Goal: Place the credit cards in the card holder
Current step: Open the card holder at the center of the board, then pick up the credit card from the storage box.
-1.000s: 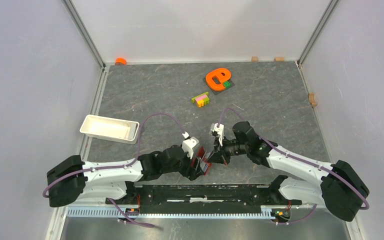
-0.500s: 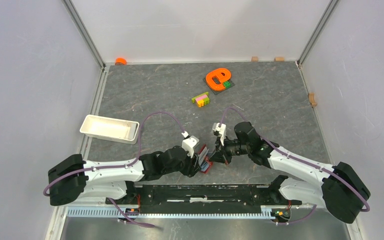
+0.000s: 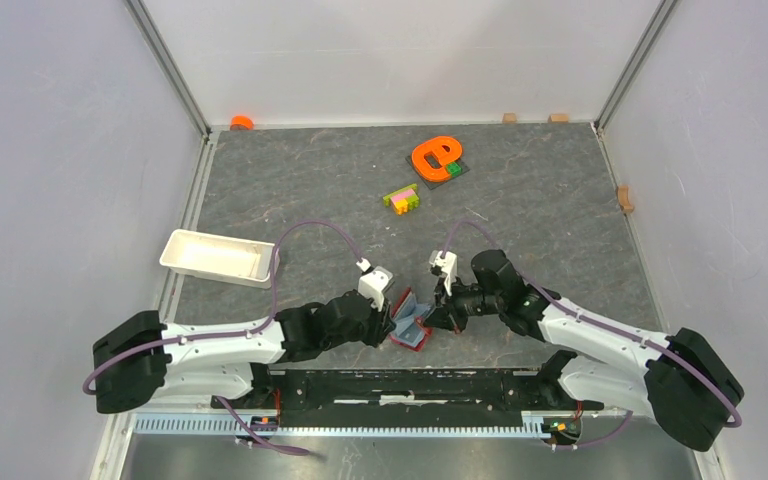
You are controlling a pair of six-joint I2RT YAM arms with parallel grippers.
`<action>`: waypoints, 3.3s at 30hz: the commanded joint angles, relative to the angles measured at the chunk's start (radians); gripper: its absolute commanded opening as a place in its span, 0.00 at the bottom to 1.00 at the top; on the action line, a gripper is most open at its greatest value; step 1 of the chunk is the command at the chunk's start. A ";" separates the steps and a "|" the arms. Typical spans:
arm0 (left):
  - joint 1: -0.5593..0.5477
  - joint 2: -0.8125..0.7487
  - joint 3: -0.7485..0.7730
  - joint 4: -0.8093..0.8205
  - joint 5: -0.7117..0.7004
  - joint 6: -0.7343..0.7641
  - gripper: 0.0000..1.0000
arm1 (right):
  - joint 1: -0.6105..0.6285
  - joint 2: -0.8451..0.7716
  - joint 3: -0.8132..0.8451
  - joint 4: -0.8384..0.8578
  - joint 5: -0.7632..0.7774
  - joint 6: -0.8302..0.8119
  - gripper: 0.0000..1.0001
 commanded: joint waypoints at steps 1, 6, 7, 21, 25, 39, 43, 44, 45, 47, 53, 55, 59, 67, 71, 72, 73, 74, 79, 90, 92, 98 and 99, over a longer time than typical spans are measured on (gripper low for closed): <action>-0.004 -0.015 -0.001 0.023 -0.067 -0.020 0.32 | -0.005 -0.028 -0.019 -0.011 0.092 0.016 0.00; -0.003 0.017 -0.003 0.013 -0.112 -0.071 0.24 | -0.005 -0.053 -0.033 -0.064 0.259 0.036 0.13; -0.003 0.026 -0.003 0.002 -0.131 -0.094 0.23 | -0.005 -0.056 -0.034 -0.078 0.303 0.044 0.15; -0.002 -0.007 -0.004 -0.192 -0.263 -0.297 0.39 | -0.004 -0.150 0.012 -0.201 0.530 0.154 0.49; 0.002 -0.053 0.003 -0.240 -0.272 -0.303 0.47 | 0.000 -0.148 0.013 -0.149 0.478 0.189 0.50; 0.194 -0.168 0.105 -0.428 -0.044 -0.217 0.61 | 0.146 0.190 0.103 0.231 0.413 0.304 0.37; 0.337 -0.231 0.154 -0.500 0.089 -0.162 0.64 | 0.196 0.318 0.191 0.273 0.408 0.289 0.36; 0.366 -0.245 0.169 -0.525 0.107 -0.144 0.65 | 0.204 0.350 0.214 0.281 0.404 0.288 0.36; 0.393 -0.258 0.188 -0.549 0.113 -0.123 0.67 | 0.213 0.390 0.234 0.288 0.400 0.288 0.35; 0.436 -0.268 0.236 -0.603 0.115 -0.078 0.70 | 0.226 0.463 0.275 0.293 0.400 0.287 0.34; 0.576 -0.223 0.374 -0.712 0.142 0.053 0.71 | 0.247 0.647 0.373 0.297 0.391 0.293 0.30; 0.631 -0.212 0.413 -0.726 0.148 0.095 0.72 | 0.248 0.672 0.387 0.306 0.380 0.295 0.30; 0.779 -0.177 0.465 -0.727 0.148 0.187 0.73 | 0.248 0.661 0.416 0.290 0.353 0.273 0.31; 1.077 -0.030 0.522 -0.669 0.213 0.248 0.74 | 0.234 0.441 0.446 0.149 0.364 0.160 0.44; 1.105 0.031 0.537 -0.682 0.095 0.295 0.72 | 0.208 0.320 0.433 0.073 0.402 0.093 0.50; 1.121 0.043 0.532 -0.682 0.104 0.298 0.72 | 0.198 0.291 0.425 0.060 0.410 0.079 0.51; 1.140 0.056 0.527 -0.681 0.123 0.302 0.72 | 0.185 0.265 0.413 0.052 0.414 0.069 0.52; 1.160 0.068 0.524 -0.680 0.135 0.307 0.72 | 0.172 0.245 0.402 0.050 0.413 0.063 0.53; 1.277 0.149 0.534 -0.673 0.300 0.342 0.74 | 0.092 0.158 0.332 0.054 0.376 0.037 0.56; 1.337 0.261 0.516 -0.682 0.481 0.389 1.00 | -0.037 0.118 0.229 0.102 0.270 0.028 0.58; 1.337 0.280 0.517 -0.692 0.451 0.388 1.00 | -0.045 0.117 0.222 0.102 0.259 0.028 0.58; 1.338 0.321 0.522 -0.710 0.358 0.378 1.00 | -0.057 0.109 0.204 0.121 0.226 0.032 0.58; 1.338 0.324 0.522 -0.709 0.355 0.377 1.00 | -0.059 0.109 0.201 0.125 0.221 0.032 0.58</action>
